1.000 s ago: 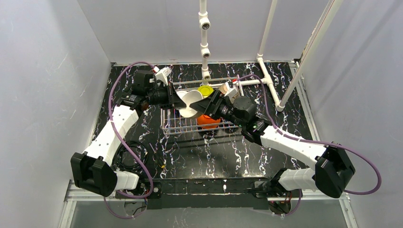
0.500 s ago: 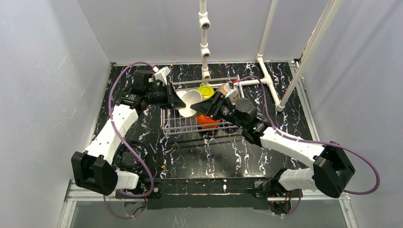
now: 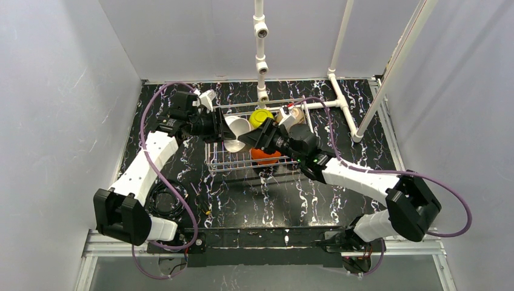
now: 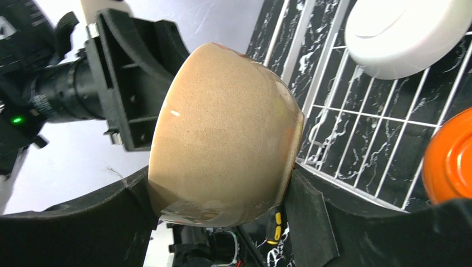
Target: Load the bowls into the dish rack
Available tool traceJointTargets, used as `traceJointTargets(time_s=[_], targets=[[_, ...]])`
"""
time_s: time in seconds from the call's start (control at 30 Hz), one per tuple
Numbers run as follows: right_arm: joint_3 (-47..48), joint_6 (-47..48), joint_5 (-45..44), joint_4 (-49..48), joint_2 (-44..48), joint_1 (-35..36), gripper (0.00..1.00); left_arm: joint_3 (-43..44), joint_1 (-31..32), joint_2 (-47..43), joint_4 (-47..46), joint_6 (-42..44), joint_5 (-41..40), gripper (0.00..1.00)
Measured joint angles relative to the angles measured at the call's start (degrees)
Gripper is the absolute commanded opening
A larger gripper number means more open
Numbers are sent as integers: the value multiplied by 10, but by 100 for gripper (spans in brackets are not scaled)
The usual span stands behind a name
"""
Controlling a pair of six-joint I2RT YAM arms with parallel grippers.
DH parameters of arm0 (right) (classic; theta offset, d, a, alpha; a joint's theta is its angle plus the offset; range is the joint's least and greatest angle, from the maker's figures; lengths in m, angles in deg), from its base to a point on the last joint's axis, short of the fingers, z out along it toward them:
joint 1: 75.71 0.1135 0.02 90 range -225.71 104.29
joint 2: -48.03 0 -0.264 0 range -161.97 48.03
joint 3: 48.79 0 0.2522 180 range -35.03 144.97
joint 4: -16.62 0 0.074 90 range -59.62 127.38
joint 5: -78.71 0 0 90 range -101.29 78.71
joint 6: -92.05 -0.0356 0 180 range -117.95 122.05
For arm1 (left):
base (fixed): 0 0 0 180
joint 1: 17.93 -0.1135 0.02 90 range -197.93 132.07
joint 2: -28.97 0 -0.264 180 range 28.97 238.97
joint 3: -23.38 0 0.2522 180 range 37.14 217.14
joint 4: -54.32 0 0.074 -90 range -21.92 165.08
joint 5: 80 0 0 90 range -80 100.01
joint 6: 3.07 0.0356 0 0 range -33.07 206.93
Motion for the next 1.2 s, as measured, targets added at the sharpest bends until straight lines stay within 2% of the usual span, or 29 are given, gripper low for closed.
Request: traceJointTargets(time_s=[0.1, 0.23, 0.67, 0.77, 1.0, 1.2], targets=[[17, 12, -19, 16, -19, 0, 42, 6, 0, 0, 15, 6, -37, 53], [30, 35, -47, 40, -38, 0, 42, 17, 0, -4, 31, 16, -97, 59], [91, 139, -76, 109, -101, 0, 40, 19, 0, -56, 68, 42, -202, 64], [119, 167, -75, 132, -120, 1, 40, 21, 0, -75, 77, 43, -218, 68], [194, 236, -107, 213, -152, 17, 38, 32, 0, -143, 83, 36, -257, 80], [262, 269, -173, 325, -173, 44, 37, 34, 0, -184, 83, 30, -284, 83]])
